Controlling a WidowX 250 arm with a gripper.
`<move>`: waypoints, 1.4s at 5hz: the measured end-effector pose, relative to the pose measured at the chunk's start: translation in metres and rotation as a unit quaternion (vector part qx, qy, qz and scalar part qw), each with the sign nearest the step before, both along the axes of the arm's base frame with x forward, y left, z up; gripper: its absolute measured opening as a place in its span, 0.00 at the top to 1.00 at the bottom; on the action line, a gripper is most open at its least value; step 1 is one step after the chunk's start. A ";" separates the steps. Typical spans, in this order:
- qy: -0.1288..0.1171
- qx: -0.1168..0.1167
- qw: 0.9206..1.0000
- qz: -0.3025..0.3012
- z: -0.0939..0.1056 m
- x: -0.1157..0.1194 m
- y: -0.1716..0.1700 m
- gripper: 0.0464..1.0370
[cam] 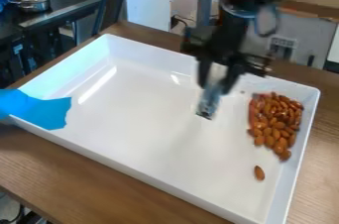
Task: Sweep into pile
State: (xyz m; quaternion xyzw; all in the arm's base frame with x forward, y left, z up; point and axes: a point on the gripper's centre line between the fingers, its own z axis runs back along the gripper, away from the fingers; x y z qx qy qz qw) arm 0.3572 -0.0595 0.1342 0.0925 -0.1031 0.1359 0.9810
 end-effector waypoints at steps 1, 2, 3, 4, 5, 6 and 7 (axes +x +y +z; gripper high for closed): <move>0.026 0.012 0.992 0.119 -0.017 -0.024 0.006 0.67; 0.017 0.019 0.972 0.235 -0.029 -0.041 -0.002 0.67; 0.014 0.006 0.936 0.351 -0.045 -0.055 -0.014 0.67; -0.001 -0.002 0.923 0.384 -0.053 -0.063 -0.027 0.67; -0.030 -0.026 0.914 0.404 -0.059 -0.059 -0.039 0.67; -0.038 -0.020 0.907 0.419 -0.072 -0.057 -0.044 0.67; -0.053 -0.022 0.904 0.424 -0.074 -0.044 -0.050 0.67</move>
